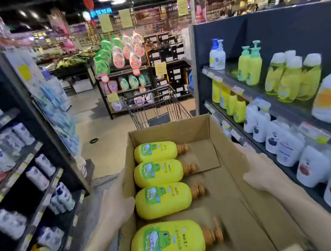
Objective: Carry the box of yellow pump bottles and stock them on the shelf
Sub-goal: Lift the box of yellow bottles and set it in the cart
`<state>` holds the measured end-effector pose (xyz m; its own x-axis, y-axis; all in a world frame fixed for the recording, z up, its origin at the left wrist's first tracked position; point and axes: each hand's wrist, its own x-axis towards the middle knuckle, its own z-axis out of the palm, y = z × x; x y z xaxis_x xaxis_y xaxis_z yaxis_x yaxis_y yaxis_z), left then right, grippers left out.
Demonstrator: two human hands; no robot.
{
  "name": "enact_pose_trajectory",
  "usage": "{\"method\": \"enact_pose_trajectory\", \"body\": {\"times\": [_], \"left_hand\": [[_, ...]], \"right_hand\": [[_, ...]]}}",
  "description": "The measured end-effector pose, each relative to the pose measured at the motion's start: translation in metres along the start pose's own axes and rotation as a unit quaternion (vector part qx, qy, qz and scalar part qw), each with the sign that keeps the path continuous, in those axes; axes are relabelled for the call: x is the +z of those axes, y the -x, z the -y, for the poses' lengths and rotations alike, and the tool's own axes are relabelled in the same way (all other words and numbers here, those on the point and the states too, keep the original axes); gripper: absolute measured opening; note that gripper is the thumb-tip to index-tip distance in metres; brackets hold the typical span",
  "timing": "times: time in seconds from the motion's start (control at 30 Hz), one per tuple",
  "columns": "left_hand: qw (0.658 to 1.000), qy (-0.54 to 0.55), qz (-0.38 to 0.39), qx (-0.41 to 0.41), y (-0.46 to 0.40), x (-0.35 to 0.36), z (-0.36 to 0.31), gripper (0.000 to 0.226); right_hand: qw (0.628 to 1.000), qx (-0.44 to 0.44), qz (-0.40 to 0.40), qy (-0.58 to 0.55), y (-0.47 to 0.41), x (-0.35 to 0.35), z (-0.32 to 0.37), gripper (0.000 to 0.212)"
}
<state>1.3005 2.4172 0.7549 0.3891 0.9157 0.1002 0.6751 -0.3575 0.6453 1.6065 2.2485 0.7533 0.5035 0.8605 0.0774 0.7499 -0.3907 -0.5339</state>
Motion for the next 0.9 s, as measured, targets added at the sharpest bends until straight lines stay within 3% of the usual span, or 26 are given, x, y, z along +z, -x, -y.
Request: {"method": "enact_pose_trajectory", "body": {"times": [0.27,0.47,0.9], "left_hand": [[1.0,0.016,-0.015,-0.007,-0.212,0.052,-0.015,0.089],[0.998,0.033,-0.023,-0.04,-0.345,0.083,-0.006,0.088],[0.996,0.068,-0.017,-0.059,-0.603,0.175,0.034,0.085]], "right_hand": [[1.0,-0.008,0.002,-0.007,-0.23,0.026,-0.029,0.102],[0.999,-0.036,0.031,0.008,-0.383,0.031,-0.033,0.097],[0.997,-0.003,0.058,0.048,-0.65,0.089,-0.051,0.099]]}}
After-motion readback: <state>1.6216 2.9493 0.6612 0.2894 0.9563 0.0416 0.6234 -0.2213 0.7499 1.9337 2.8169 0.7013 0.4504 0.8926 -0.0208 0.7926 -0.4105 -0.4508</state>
